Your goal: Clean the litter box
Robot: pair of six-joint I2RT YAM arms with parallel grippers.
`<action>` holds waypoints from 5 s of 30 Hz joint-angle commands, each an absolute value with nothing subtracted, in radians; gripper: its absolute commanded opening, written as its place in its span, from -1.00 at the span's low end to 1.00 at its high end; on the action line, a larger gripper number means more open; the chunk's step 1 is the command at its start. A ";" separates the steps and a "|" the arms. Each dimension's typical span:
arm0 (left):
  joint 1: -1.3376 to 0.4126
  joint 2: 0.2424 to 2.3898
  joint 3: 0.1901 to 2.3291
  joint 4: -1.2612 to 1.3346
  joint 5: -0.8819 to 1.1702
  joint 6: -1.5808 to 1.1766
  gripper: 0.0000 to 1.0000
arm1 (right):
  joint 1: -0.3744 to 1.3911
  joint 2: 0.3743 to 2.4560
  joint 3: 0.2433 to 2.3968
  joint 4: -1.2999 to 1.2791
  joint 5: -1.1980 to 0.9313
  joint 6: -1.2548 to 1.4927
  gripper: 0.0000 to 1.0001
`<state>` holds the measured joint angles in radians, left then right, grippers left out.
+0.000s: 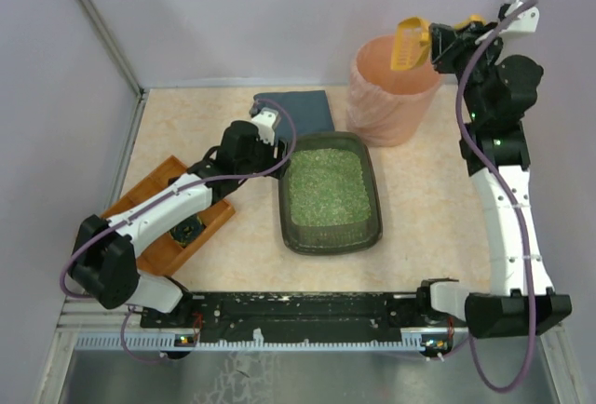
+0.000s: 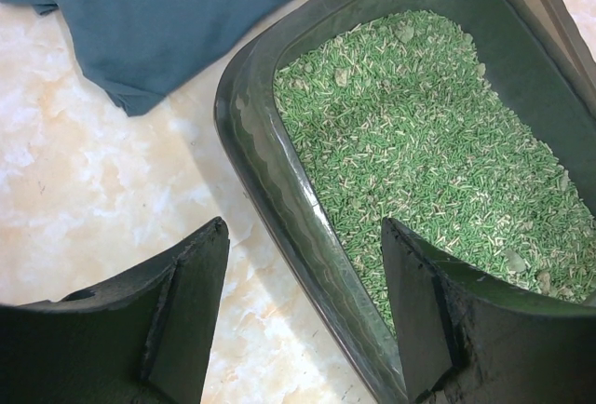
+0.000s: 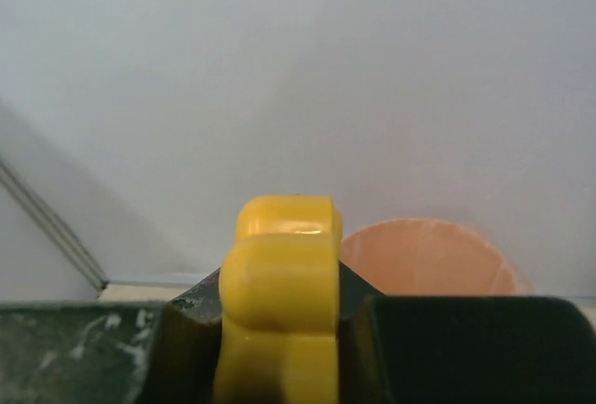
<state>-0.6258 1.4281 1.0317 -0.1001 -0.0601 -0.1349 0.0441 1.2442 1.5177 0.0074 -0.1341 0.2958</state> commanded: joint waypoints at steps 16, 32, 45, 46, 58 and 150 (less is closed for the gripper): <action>-0.626 1.480 1.104 -0.154 -0.028 -0.157 0.35 | 0.369 1.092 1.062 -0.121 -0.233 0.370 -1.00; -0.626 1.451 1.080 -0.120 -0.037 -0.153 0.33 | 0.600 1.173 0.835 0.126 -0.010 0.628 -1.00; -0.626 1.451 1.080 -0.119 -0.034 -0.152 0.33 | 0.614 1.191 0.714 0.298 -0.054 0.719 -1.00; -0.626 1.453 1.080 -0.119 -0.033 -0.152 0.33 | 0.614 1.190 0.703 0.318 -0.064 0.727 -1.00; -0.626 1.456 1.080 -0.120 -0.027 -0.151 0.33 | 0.614 1.236 0.646 0.411 -0.137 0.775 -1.00; -0.626 1.463 1.086 -0.127 -0.026 -0.148 0.32 | 0.666 1.283 0.820 0.211 -0.172 0.556 -1.00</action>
<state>-0.6258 1.4738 1.0752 -0.1490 -0.0338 -0.1459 0.6525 1.2793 0.8242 0.1074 -0.1459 0.5041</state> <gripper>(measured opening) 0.662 0.173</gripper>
